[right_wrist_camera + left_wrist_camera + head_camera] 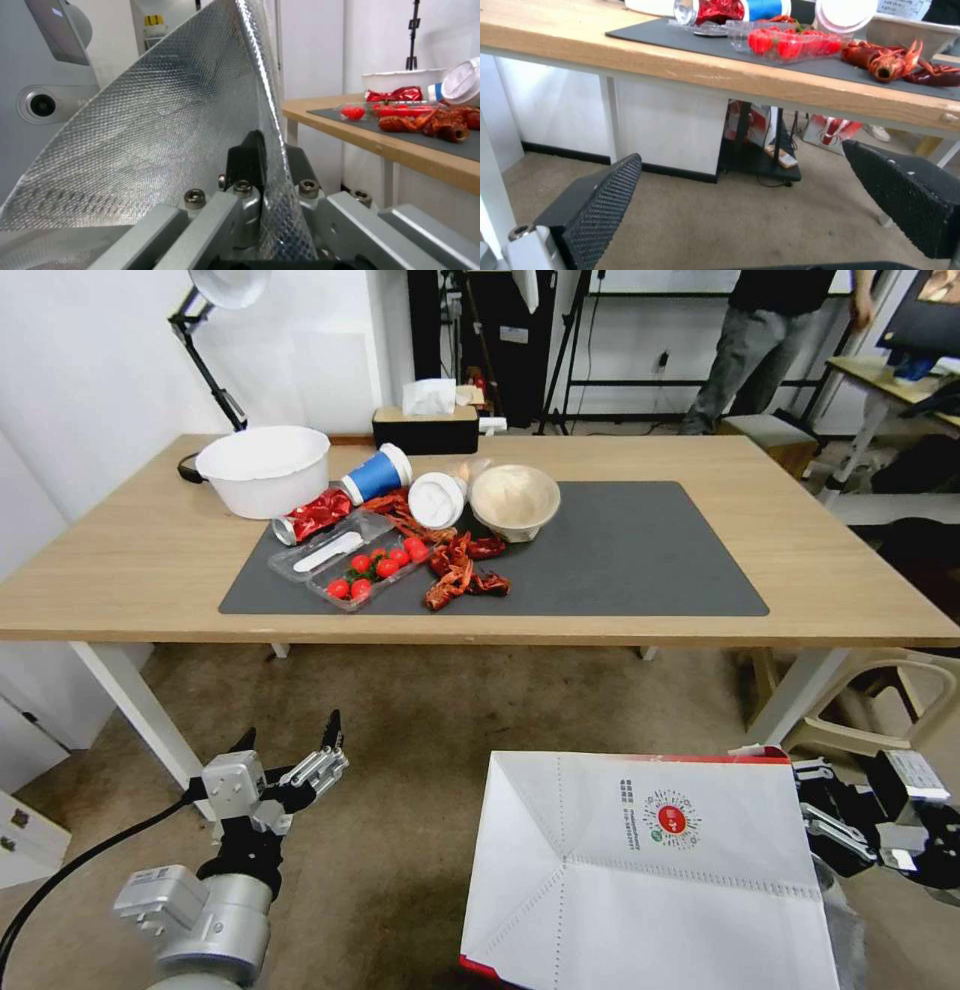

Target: Pick up the food delivery bag from the floor and place it on the table.

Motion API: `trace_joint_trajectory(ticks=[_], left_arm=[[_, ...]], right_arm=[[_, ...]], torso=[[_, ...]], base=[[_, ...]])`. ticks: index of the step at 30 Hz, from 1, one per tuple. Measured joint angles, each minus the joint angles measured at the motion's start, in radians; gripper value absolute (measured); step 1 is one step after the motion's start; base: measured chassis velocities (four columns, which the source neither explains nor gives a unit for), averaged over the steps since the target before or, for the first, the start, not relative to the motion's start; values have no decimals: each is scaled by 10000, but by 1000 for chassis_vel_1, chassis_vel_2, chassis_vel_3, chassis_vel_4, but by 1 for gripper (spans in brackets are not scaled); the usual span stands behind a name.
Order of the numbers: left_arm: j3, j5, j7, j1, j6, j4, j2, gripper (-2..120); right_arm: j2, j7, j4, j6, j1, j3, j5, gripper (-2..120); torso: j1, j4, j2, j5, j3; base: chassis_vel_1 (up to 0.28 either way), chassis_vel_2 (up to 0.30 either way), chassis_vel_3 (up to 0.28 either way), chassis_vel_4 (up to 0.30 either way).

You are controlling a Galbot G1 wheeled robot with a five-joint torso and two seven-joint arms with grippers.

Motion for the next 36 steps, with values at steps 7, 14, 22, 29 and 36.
trace_joint_trajectory(ticks=[7,14,22,29,36], left_arm=[[12,13,5,-1,0,-1,-14,100],[10,21,8,2,0,-1,-23,100],[-3,28,41,11,1,-21,-19,100],[-1,41,52,27,4,-31,-12,100],[-1,41,60,15,19,-57,9,100]], right_arm=[[26,0,-3,6,5,5,-6,0],[62,-4,-9,15,29,3,-32,0],[50,-6,0,22,29,26,-36,0],[91,-8,33,26,3,42,-39,0],[62,29,93,23,8,77,-45,0]], torso=[[109,0,259,0,151],[199,-1,505,-1,300],[372,0,918,0,542],[501,-1,1226,0,723],[711,0,1716,-1,1003]], base=[[0,0,0,0],[0,0,0,0],[0,0,0,0],[0,0,0,0],[0,0,0,0]])
